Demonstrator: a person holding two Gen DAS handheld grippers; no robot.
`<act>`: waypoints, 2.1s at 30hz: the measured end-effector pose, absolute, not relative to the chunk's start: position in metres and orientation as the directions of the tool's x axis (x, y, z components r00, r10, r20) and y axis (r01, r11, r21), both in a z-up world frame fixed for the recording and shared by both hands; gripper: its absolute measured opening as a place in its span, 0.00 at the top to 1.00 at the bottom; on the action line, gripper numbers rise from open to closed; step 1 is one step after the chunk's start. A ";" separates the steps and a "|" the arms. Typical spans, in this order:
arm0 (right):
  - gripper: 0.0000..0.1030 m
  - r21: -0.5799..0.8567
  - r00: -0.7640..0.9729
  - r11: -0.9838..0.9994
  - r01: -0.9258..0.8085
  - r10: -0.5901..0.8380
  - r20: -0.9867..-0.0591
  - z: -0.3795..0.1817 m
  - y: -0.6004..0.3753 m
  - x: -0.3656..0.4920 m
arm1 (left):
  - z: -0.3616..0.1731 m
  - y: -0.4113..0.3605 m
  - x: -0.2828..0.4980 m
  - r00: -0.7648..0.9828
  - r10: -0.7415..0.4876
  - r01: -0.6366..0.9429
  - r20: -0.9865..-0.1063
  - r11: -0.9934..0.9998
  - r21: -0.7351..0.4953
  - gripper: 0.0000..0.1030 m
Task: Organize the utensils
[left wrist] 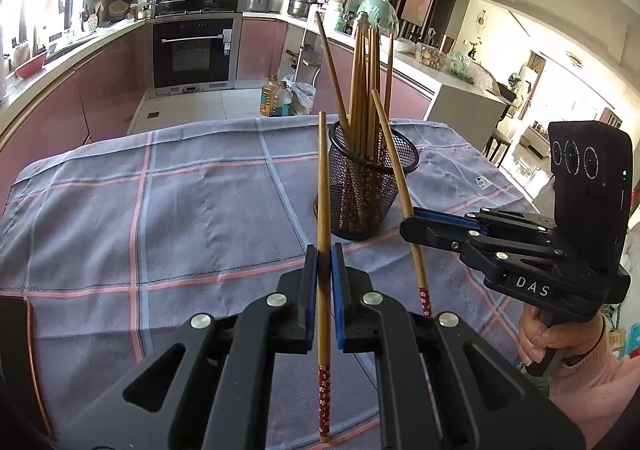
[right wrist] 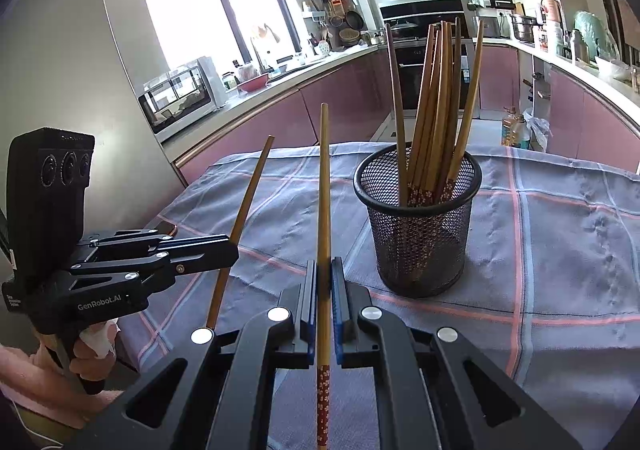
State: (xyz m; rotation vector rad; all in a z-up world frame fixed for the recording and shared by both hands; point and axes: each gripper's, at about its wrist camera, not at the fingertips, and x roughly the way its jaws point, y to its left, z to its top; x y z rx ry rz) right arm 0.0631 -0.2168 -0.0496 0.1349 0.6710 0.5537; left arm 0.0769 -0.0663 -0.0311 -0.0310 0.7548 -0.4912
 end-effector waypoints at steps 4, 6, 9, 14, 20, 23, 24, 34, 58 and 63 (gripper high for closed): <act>0.94 0.293 0.652 0.847 -0.443 0.529 -0.543 -0.046 -0.220 0.063 | -0.027 -0.065 0.076 0.625 -0.450 0.423 -0.638 0.882 -0.208 0.93; 0.94 0.293 0.654 0.847 -0.444 0.530 -0.540 -0.045 -0.220 0.062 | -0.026 -0.064 0.076 0.626 -0.457 0.427 -0.632 0.879 -0.212 0.93; 0.94 0.293 0.657 0.846 -0.445 0.531 -0.534 -0.043 -0.221 0.061 | -0.024 -0.063 0.074 0.628 -0.464 0.430 -0.624 0.876 -0.218 0.93; 0.94 0.294 0.660 0.845 -0.447 0.533 -0.529 -0.042 -0.222 0.062 | -0.021 -0.061 0.074 0.628 -0.475 0.436 -0.616 0.871 -0.228 0.93; 0.94 0.291 0.661 0.845 -0.449 0.533 -0.529 -0.042 -0.222 0.062 | -0.017 -0.057 0.072 0.625 -0.492 0.443 -0.606 0.863 -0.243 0.93; 0.94 0.289 0.664 0.846 -0.449 0.532 -0.525 -0.039 -0.223 0.061 | -0.014 -0.056 0.071 0.628 -0.498 0.447 -0.598 0.860 -0.247 0.93; 0.94 0.288 0.666 0.846 -0.449 0.532 -0.522 -0.038 -0.223 0.061 | -0.013 -0.056 0.070 0.630 -0.499 0.447 -0.596 0.860 -0.248 0.93; 0.94 0.279 0.680 0.846 -0.455 0.532 -0.505 -0.030 -0.222 0.059 | -0.006 -0.054 0.068 0.640 -0.505 0.451 -0.579 0.857 -0.248 0.93; 0.94 0.254 0.722 0.858 -0.447 0.514 -0.464 -0.013 -0.233 0.059 | 0.003 -0.059 0.072 0.665 -0.500 0.454 -0.555 0.860 -0.231 0.93; 0.94 0.252 0.724 0.859 -0.447 0.512 -0.462 -0.012 -0.233 0.059 | 0.003 -0.062 0.073 0.676 -0.487 0.449 -0.553 0.867 -0.215 0.93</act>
